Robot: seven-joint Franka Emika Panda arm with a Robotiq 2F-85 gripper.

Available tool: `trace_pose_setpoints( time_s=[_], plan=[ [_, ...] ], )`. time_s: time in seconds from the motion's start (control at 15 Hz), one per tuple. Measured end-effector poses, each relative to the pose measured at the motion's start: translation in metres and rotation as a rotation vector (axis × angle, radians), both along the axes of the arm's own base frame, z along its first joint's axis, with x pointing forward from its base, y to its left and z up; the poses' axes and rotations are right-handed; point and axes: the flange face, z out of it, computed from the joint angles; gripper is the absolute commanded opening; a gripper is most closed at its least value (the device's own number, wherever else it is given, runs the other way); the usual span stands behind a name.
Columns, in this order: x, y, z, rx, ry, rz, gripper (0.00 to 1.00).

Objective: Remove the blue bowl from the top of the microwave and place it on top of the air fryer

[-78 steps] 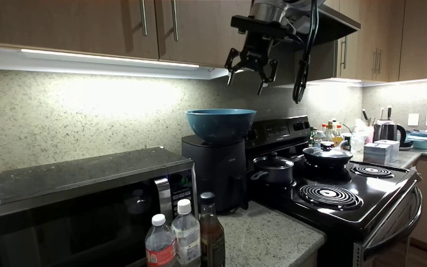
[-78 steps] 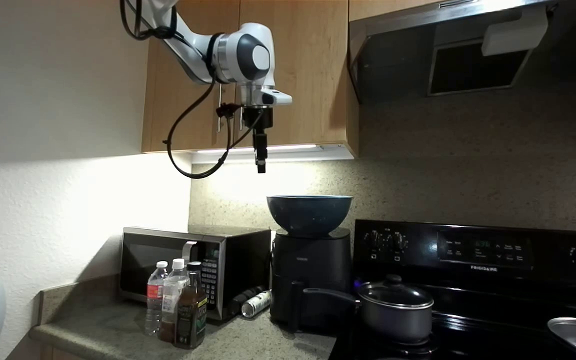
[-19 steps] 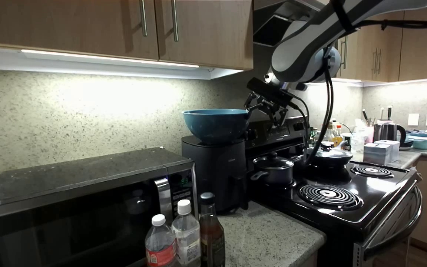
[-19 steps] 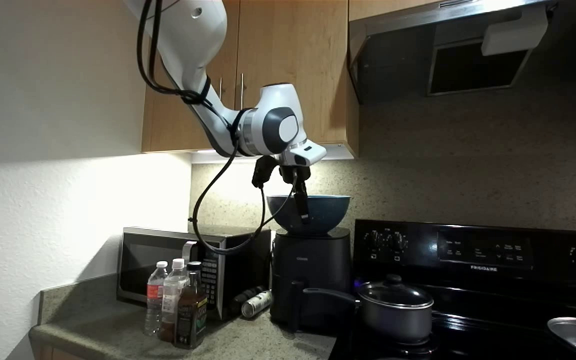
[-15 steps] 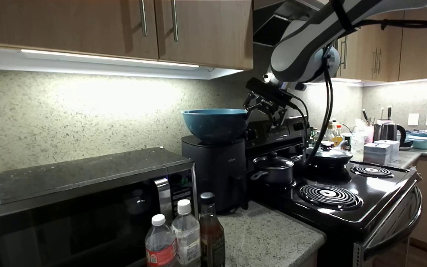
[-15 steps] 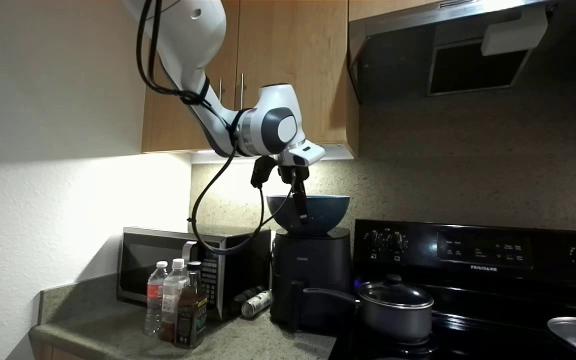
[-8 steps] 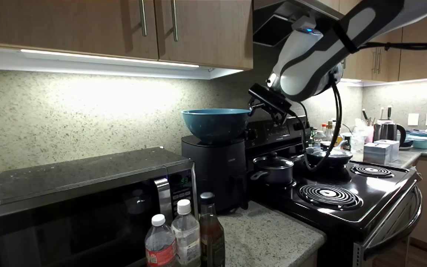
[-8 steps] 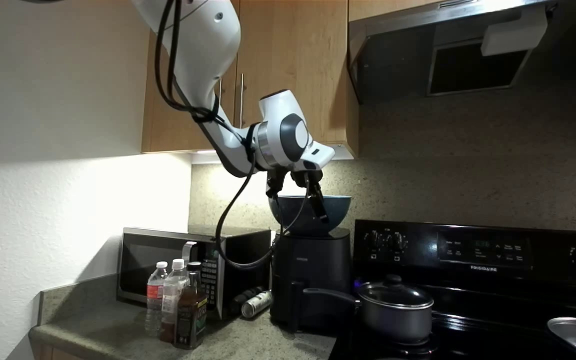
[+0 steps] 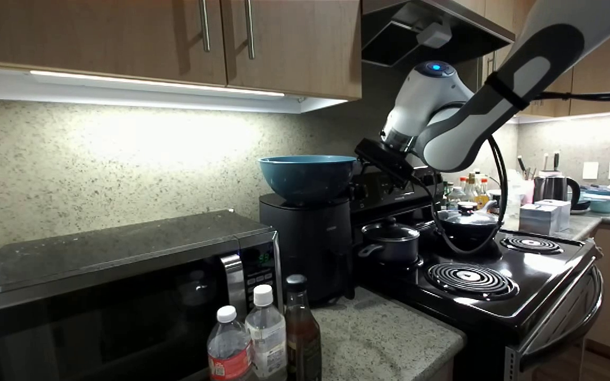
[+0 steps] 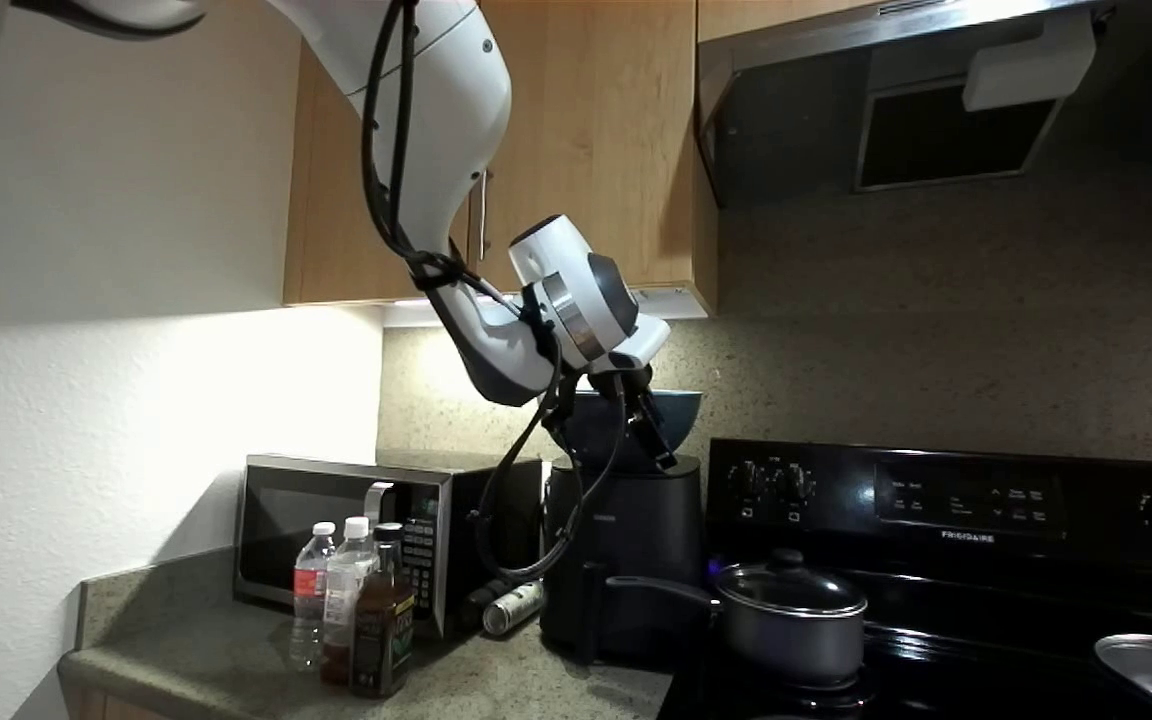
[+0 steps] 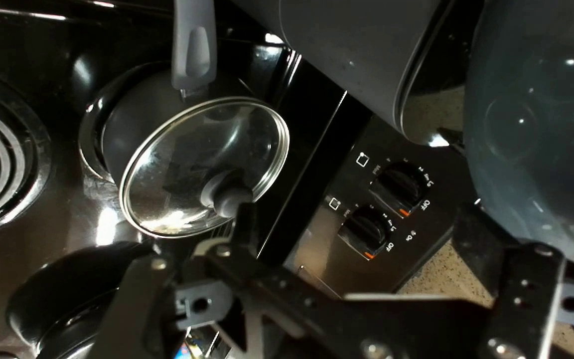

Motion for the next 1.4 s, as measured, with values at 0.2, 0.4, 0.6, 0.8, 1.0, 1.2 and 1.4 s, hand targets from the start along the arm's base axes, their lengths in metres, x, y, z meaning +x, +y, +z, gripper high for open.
trace_pose_setpoints(
  time_s=[0.2,0.4,0.6,0.8,1.0,1.2,1.4],
  plan=[
    [0.000,-0.004,0.002,-0.052,-0.014,-0.054,1.00],
    [0.002,-0.003,0.002,-0.101,-0.011,-0.133,1.00],
    [0.003,0.010,-0.004,-0.103,0.005,-0.123,1.00],
    [0.003,0.016,-0.008,-0.104,0.012,-0.112,1.00],
    [0.003,0.015,-0.008,-0.104,0.012,-0.112,1.00],
    [0.005,0.036,0.008,-0.030,0.028,-0.032,1.00],
    [0.005,0.084,0.014,0.063,0.047,0.081,1.00]
  ],
)
